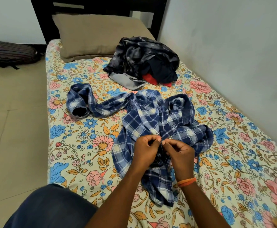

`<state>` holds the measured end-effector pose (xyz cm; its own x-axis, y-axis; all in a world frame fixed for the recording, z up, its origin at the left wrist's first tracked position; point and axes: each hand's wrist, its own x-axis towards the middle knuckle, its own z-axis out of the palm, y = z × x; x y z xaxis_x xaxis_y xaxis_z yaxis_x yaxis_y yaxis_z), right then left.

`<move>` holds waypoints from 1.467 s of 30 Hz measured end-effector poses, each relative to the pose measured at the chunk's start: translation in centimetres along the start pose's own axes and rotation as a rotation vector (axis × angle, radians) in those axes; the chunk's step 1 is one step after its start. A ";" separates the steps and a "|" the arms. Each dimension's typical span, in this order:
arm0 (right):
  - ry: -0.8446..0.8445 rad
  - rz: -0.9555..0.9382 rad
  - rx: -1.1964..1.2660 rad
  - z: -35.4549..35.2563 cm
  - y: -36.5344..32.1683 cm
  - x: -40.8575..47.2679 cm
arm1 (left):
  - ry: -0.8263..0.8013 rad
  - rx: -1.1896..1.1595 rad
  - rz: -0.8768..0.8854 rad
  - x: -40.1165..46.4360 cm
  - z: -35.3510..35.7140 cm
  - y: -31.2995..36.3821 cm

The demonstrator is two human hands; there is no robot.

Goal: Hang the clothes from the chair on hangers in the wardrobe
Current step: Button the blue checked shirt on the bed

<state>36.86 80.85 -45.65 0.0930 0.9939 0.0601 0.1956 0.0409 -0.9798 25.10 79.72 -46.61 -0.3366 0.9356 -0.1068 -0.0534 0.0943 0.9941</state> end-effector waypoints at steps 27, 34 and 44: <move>0.046 0.364 0.200 -1.4 0.1 2.6 | -0.037 0.774 0.237 -0.6 1.7 -0.1; 0.105 0.499 0.305 -1.4 -1.4 6.5 | -0.054 0.943 0.465 0.4 2.1 1.1; 0.163 0.729 0.399 -0.5 -1.4 9.0 | 0.015 0.485 -0.028 6.6 3.1 2.3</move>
<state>37.89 89.73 -43.62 0.2079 0.7596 -0.6163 -0.3246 -0.5409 -0.7760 25.65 87.17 -45.00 -0.3551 0.9257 -0.1305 0.3804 0.2706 0.8843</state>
